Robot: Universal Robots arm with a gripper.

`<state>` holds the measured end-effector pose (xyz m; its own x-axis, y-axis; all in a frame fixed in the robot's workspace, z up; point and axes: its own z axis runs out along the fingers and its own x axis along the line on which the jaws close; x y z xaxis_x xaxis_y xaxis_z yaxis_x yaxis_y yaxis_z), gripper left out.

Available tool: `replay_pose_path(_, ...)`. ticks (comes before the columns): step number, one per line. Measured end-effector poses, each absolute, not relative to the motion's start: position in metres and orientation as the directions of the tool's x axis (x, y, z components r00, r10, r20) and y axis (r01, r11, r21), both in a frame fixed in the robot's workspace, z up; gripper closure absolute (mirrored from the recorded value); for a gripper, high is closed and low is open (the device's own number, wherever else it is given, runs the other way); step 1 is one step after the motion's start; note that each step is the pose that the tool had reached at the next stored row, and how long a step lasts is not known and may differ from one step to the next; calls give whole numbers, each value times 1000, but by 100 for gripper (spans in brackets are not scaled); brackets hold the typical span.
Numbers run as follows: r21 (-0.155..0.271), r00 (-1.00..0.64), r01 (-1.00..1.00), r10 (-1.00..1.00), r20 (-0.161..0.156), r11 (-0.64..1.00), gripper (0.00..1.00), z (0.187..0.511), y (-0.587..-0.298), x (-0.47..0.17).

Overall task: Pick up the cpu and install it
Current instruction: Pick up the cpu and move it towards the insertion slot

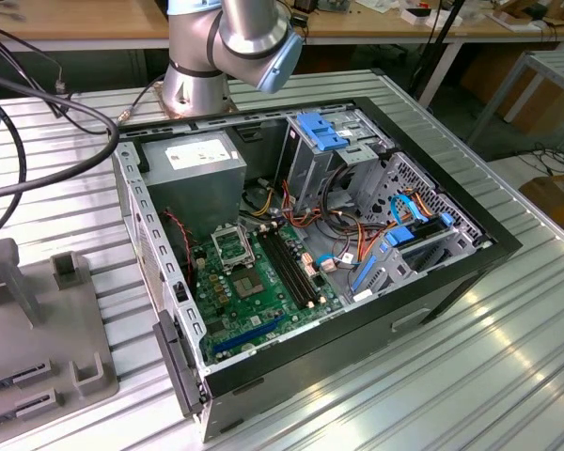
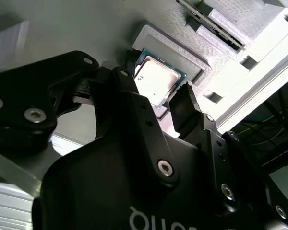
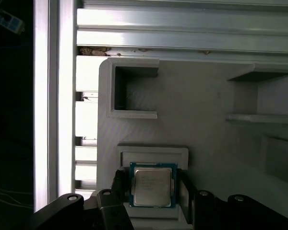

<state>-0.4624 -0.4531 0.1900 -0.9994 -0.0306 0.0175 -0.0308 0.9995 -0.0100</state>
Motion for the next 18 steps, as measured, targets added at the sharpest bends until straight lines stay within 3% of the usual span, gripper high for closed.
replay_pose_path(18,-14,-999,-31,-31,17,999,44,192,-453,-462)
